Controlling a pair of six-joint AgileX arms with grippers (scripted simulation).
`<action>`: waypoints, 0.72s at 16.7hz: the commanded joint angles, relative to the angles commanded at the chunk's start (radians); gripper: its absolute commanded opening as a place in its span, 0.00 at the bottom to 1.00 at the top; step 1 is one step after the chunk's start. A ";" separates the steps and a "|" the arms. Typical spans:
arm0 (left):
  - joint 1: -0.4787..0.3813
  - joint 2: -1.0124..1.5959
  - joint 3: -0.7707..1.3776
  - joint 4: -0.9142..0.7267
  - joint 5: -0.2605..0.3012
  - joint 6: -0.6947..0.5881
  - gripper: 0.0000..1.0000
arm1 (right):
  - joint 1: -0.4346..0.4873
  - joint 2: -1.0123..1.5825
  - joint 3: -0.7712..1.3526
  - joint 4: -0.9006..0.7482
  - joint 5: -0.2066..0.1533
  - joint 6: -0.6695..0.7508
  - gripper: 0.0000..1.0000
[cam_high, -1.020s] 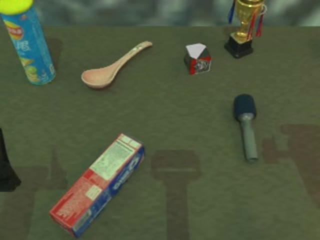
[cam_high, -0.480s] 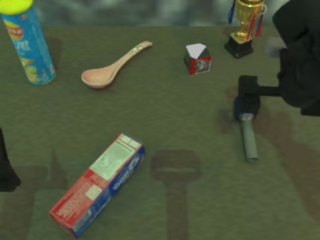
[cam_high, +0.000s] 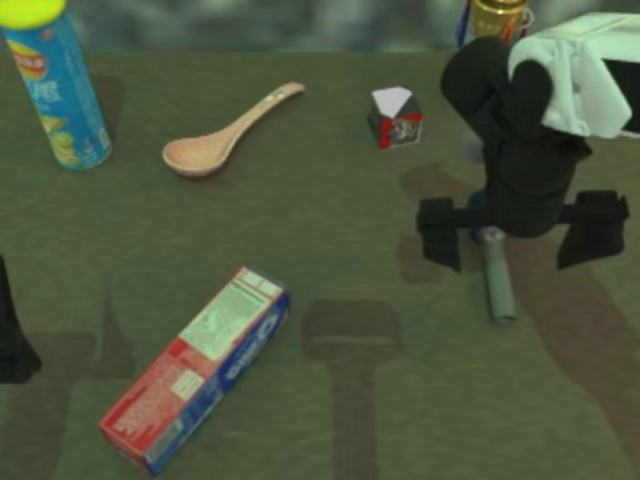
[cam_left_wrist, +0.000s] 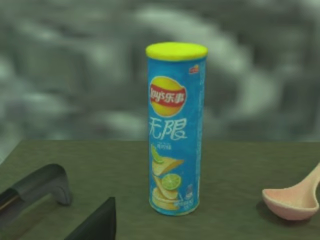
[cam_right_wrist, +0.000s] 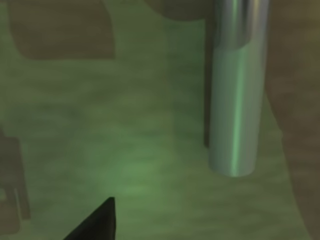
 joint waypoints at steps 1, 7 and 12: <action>0.000 0.000 0.000 0.000 0.000 0.000 1.00 | 0.000 0.000 0.000 0.000 0.000 0.000 1.00; 0.000 0.000 0.000 0.000 0.000 0.000 1.00 | -0.007 0.020 -0.024 0.042 0.000 -0.007 1.00; 0.000 0.000 0.000 0.000 0.000 0.000 1.00 | -0.025 0.129 -0.115 0.254 0.000 -0.023 1.00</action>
